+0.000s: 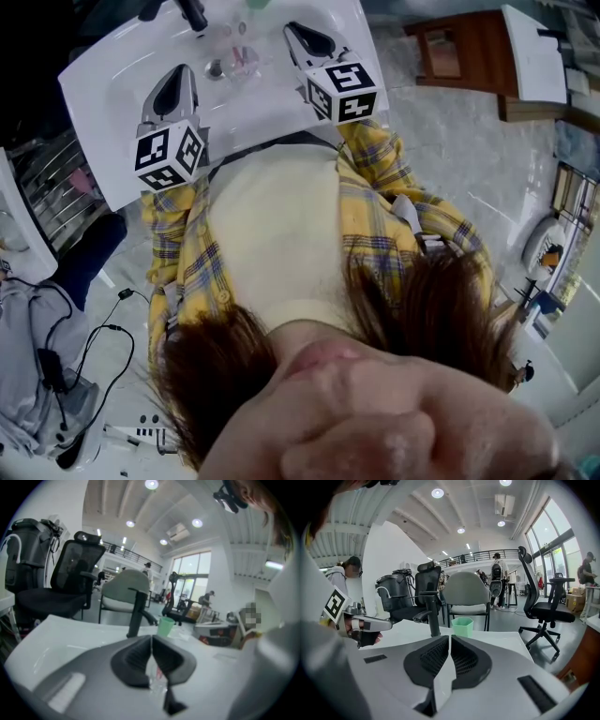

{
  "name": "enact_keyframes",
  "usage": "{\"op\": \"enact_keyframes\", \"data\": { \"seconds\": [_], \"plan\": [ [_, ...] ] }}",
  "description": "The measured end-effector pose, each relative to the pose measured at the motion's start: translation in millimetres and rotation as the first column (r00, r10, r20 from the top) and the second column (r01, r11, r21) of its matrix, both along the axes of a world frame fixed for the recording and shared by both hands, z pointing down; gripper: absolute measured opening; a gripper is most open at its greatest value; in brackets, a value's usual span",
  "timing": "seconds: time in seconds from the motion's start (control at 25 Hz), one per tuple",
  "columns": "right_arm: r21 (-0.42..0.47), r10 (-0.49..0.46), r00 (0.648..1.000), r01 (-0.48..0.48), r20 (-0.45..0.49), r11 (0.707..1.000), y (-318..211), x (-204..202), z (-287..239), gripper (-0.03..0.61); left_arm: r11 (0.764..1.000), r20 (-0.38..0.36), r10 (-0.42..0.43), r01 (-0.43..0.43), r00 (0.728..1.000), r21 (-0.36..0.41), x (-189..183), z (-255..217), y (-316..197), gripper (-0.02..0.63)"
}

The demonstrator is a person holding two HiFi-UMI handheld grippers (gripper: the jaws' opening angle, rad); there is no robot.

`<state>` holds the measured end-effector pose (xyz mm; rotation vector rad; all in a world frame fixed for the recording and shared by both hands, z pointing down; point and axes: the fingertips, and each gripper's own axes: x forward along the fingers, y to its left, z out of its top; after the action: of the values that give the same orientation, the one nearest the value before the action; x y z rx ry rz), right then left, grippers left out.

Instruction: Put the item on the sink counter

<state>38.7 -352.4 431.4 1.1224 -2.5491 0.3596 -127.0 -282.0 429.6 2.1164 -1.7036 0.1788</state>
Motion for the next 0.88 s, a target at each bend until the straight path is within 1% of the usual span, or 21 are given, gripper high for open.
{"op": "enact_keyframes", "data": {
  "seconds": [0.24,0.72,0.88],
  "plan": [
    [-0.015,0.0,1.0,0.0,0.013,1.0,8,-2,-3,0.015,1.0,0.002,0.01,-0.01,1.0,0.004,3,-3,3,0.008],
    [-0.036,-0.012,1.0,0.012,0.004,0.999,15,-2,-2,0.014,1.0,0.008,0.022,-0.022,1.0,-0.004,7,-1,5,0.008],
    [-0.04,-0.013,1.0,0.014,0.015,0.999,15,-3,-4,0.014,1.0,0.01,0.018,-0.018,1.0,-0.004,7,-2,5,0.008]
  ]
}}
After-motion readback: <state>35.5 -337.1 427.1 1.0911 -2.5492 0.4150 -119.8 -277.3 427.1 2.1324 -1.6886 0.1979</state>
